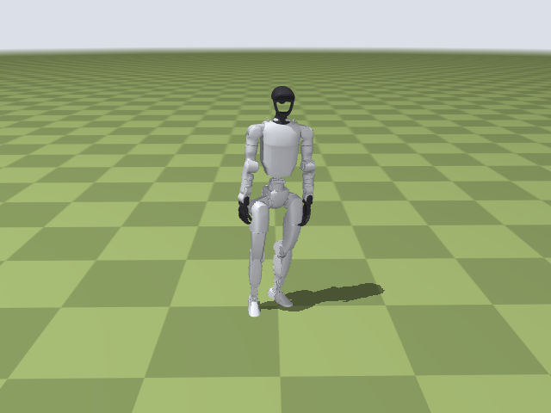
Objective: In place motions
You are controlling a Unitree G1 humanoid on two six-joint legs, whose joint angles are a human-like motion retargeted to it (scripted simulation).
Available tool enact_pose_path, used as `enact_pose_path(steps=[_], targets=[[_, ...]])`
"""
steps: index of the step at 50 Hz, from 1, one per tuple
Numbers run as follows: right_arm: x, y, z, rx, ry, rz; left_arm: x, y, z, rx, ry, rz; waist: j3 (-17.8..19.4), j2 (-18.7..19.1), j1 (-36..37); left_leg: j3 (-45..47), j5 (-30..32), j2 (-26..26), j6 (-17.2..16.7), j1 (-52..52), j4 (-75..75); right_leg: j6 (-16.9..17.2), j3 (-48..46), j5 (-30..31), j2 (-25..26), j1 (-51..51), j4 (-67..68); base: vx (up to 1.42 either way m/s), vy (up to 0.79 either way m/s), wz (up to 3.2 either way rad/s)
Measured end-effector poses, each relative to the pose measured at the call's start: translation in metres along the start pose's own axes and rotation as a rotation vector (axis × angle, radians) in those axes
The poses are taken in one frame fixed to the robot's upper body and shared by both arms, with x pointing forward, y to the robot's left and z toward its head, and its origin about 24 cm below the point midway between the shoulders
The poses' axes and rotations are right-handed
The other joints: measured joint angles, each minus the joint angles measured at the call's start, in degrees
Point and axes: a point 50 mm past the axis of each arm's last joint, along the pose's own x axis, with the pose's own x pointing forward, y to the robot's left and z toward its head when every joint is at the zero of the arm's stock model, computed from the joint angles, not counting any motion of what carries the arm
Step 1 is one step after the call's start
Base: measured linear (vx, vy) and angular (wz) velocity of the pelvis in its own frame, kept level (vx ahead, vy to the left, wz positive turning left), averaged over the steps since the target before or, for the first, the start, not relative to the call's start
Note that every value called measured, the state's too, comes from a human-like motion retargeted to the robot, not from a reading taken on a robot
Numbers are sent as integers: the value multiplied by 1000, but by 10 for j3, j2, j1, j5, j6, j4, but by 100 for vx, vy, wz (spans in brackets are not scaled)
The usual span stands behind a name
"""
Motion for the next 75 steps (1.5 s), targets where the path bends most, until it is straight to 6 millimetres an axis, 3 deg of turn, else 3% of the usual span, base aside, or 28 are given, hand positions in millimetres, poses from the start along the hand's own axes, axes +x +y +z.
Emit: enact_pose_path(steps=[5, 9, 13, 17, 20, 22, 25, 28, 33, 37, 41, 45, 48, 52, 56, 59, 62, 65, 67, 70, 73, 75], targets=[[1, 14, -83, 250, 220, 14, -23, -23, 110, 104, -347, -87, -4, -1, -6, -1, 1, 2, 1, -8, 2, 0, -1, 0, 0, -6, 1, 0, -2, 2], [-4, 23, -127, 398, 303, -18, -52, -43, 170, 158, -574, -131, 0, -4, 3, 11, -1, 4, 0, -3, 2, -5, 10, 2, 0, -9, 3, -1, 0, -26], [-9, 28, -149, 459, 374, -46, -70, -53, 196, 177, -710, -146, 2, -1, 4, 18, -3, 7, -1, 0, 3, -9, 16, 4, 2, -10, 4, -1, 1, -10], [-8, 28, -145, 466, 374, -43, -66, -53, 190, 188, -702, -153, 1, 5, 4, 16, -3, 8, 0, -1, 3, -10, 13, 2, 2, -9, 5, 1, 4, 5], [-3, 24, -124, 426, 311, -36, -49, -46, 164, 204, -602, -150, 0, 8, 5, 8, -2, 7, 1, -3, 3, -9, 5, 1, 1, -6, 4, 3, 5, 24], [1, 20, -102, 373, 242, -37, -34, -39, 136, 211, -492, -135, -2, 10, 7, 1, -1, 4, 2, -4, 4, -8, -1, -1, 0, -3, 4, 4, 5, 31], [3, 10, -60, 266, 116, -45, -13, -24, 79, 200, -282, -97, -3, 11, 16, -6, 0, 0, 3, -3, 3, -5, -8, -3, -2, 1, 3, 5, 6, 23], [2, -1, -9, 132, -31, -36, 0, -9, 8, 131, -41, -43, -4, 11, 23, -8, 0, -3, 3, -1, 2, -1, -9, -3, -4, 3, 3, 5, 7, 8], [-18, -9, 88, -83, -310, -1, -6, 9, -113, -62, 291, 20, -6, 13, 25, 0, -3, -5, 1, 3, -1, 1, 1, -3, -6, -3, 6, 1, 5, -12], [-44, -2, 151, -207, -527, 18, -26, 13, -191, -161, 467, 31, -6, 18, 21, 7, -6, -2, -2, 4, -1, 1, 9, -2, -4, -9, 8, -1, 2, -11], [-66, 9, 189, -290, -684, 46, -45, 9, -235, -221, 587, 48, -2, 18, 17, 13, -8, 1, -4, 7, -2, 1, 15, -1, -2, -11, 9, 0, 0, 0], [-73, 16, 197, -341, -740, 59, -46, 3, -239, -265, 604, 47, -1, 16, 12, 18, -8, 3, -5, 8, -2, 0, 20, 0, -1, -13, 10, 0, 0, 0], [-63, 14, 182, -339, -696, 46, -34, 3, -212, -241, 537, 26, -5, 14, 11, 20, -7, 4, -5, 6, -3, -1, 22, 1, 0, -15, 9, 0, 0, 0], [-35, 5, 135, -255, -525, 25, -13, 9, -148, -140, 379, 19, -8, 8, 11, 17, -5, 3, -4, 4, -2, -2, 18, 1, 0, -12, 6, 2, -4, 9], [-8, -2, 57, -83, -241, 27, 0, 8, -57, -26, 166, 5, -6, 0, 12, 6, -2, 2, -3, 3, 0, 0, 7, 0, 0, -4, 4, 4, -6, 23], [1, 3, -9, 77, -17, 46, -2, -4, 19, 24, -56, -53, -6, -6, 12, -2, -1, 1, -2, 1, 3, 1, -2, -2, -1, 3, 1, 4, -7, 25], [2, 14, -69, 235, 180, 56, -17, -27, 93, 72, -303, -122, -5, -13, 16, -7, 1, 0, -2, -2, 6, 0, -8, -3, -3, 6, 0, 2, -7, 16], [-3, 25, -116, 342, 311, 48, -41, -51, 152, 129, -527, -167, -4, -17, 23, -9, 1, -1, -1, -4, 8, -1, -10, -3, -4, 8, -1, 0, -4, 4], [-7, 31, -140, 385, 378, 31, -58, -64, 179, 160, -648, -183, -5, -18, 25, -9, 1, -2, -1, -6, 9, -2, -10, -4, -4, 8, -2, 0, 0, 0], [-13, 39, -164, 423, 461, 8, -77, -75, 203, 193, -774, -200, -7, -15, 27, -9, 1, -2, -1, -9, 10, -3, -11, -4, -4, 7, -2, 0, 0, 0], [-15, 42, -171, 442, 490, 6, -82, -78, 208, 219, -811, -209, -10, -11, 29, -11, 1, -2, -1, -13, 10, -3, -13, -6, -5, 4, -2, 0, 0, 0], [-13, 41, -165, 443, 475, 14, -78, -74, 202, 231, -794, -202, -12, -9, 31, -11, 1, -3, -1, -15, 10, -3, -13, -6, -6, 3, -2, 0, 0, 0]])
